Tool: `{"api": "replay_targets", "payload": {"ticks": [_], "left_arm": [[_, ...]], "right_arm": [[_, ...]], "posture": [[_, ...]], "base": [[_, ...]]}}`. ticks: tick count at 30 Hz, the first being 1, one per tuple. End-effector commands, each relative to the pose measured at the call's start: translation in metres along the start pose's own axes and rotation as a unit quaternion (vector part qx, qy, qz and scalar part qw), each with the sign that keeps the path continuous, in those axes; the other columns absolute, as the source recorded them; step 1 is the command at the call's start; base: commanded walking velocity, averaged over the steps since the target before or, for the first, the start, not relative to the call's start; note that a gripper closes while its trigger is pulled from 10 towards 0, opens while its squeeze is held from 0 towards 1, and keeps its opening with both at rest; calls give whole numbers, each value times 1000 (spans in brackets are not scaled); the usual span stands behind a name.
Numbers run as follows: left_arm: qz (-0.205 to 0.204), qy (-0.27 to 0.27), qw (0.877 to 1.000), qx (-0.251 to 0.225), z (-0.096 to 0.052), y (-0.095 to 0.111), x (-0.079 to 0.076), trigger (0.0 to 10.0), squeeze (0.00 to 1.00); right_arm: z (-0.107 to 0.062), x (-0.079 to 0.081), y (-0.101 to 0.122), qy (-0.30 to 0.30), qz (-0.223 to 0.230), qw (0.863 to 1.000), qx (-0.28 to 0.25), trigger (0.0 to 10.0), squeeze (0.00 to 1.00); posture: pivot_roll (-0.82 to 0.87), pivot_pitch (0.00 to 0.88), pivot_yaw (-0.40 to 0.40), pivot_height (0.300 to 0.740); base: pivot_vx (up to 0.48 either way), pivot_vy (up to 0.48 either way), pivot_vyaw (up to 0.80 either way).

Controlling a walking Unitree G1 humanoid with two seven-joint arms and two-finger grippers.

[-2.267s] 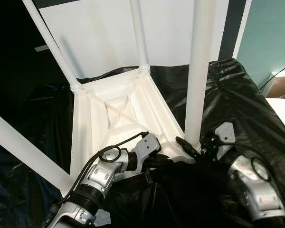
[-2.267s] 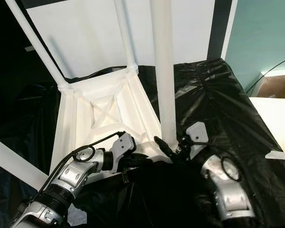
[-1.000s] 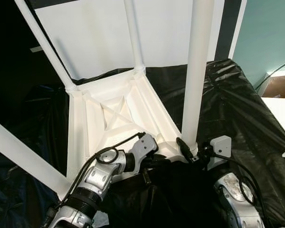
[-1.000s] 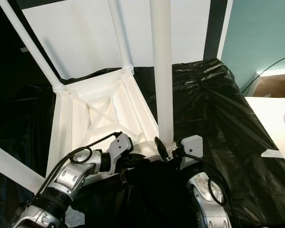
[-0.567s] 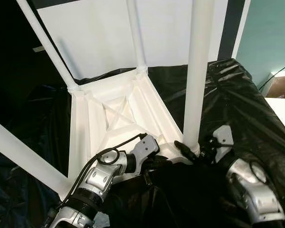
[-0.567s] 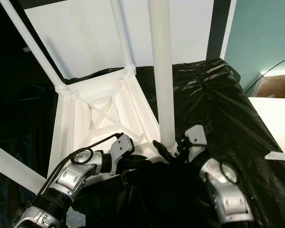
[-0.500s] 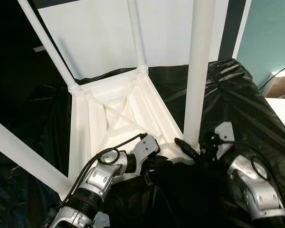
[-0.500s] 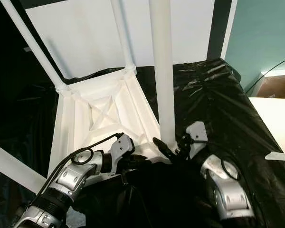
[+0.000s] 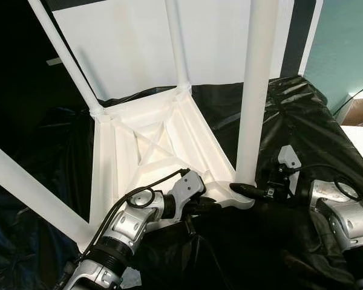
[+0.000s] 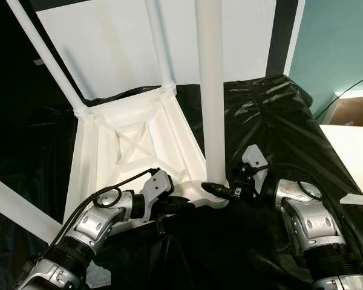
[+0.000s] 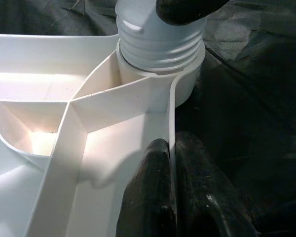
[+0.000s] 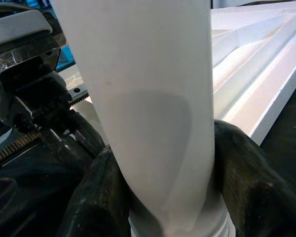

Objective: Building children table

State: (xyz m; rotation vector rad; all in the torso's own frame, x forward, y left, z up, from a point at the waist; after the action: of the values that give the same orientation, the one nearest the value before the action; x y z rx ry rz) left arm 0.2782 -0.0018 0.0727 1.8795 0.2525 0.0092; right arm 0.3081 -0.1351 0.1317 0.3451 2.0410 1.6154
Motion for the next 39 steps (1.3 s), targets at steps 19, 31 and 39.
{"api": "replay_targets", "payload": {"ticks": [19,31,39], "left_arm": [[-76,-32,997,9,2,-34,-16,10000,0],[-77,-31,997,6,6,-33,-17,10000,0],[-75,-30,997,4,7,-32,-16,10000,0]], "right_arm": [[-37,-25,-3,-460,-3,886,-57,0,0],[11,-3,-4,-208,34,976,-58,10000,0],[4,-40,2,-156,-39,987,-10,10000,631]], "posture": [[-64,0,88,740],[-68,0,83,740],[-64,0,76,740]], "base": [[0,0,0],[0,0,0],[0,0,0]]}}
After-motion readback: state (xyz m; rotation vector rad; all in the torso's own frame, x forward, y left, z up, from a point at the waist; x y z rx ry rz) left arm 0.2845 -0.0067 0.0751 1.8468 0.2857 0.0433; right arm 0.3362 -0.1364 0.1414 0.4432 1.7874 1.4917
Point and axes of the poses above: a point about 5 cm out from each wrist's last joint towards the gripper, its own z axis pointing out of the wrist towards the gripper, its own y axis along the axis of the wrist's last joint, x = y × z, the point moved 6 cm from there along z, pointing out of the wrist towards the gripper, and after that the axes turned 5 degrees about -z, right-handed, at the moved point
